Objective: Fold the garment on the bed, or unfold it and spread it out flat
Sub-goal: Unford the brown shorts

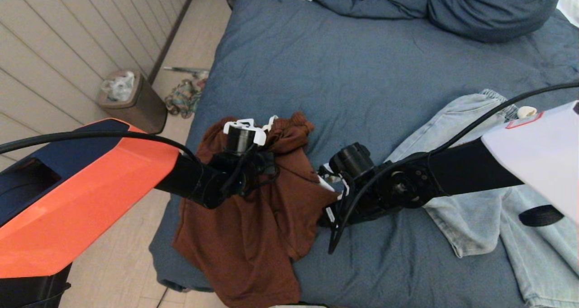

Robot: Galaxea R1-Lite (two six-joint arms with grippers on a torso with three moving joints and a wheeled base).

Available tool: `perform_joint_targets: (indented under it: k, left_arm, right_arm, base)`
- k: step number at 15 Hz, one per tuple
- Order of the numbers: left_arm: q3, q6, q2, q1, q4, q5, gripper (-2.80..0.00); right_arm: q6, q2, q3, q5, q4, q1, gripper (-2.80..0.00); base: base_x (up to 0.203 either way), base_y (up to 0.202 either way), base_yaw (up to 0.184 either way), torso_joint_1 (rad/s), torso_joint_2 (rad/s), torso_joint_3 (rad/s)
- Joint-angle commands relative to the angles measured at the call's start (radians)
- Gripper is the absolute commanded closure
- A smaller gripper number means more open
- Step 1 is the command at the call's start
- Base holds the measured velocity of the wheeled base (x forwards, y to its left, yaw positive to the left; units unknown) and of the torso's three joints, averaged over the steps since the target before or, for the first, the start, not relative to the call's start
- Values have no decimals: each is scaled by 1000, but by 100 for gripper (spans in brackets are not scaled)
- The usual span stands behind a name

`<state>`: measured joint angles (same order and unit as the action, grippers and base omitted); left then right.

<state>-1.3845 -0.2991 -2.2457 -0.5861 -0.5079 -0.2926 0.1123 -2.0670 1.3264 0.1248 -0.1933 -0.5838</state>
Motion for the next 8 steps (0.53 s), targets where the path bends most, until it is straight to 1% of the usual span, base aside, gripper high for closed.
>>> perform_joint_targets:
  k: [1, 6, 8]
  left_arm:
    - [-1, -2, -3, 0, -3, -2, 0]
    - [-2, -2, -3, 0, -3, -2, 0]
    - [-2, -2, 1, 0, -3, -2, 0]
  right_arm:
    - [0, -4, -6, 21, 28, 4, 0]
    - [1, 6, -14, 21, 29, 9, 0]
    - [0, 40, -37, 21, 28, 6, 0]
  base:
    - [0, 0, 0, 0, 0, 0]
    - [0, 0, 0, 0, 0, 0]
    - [0, 0, 0, 0, 0, 0]
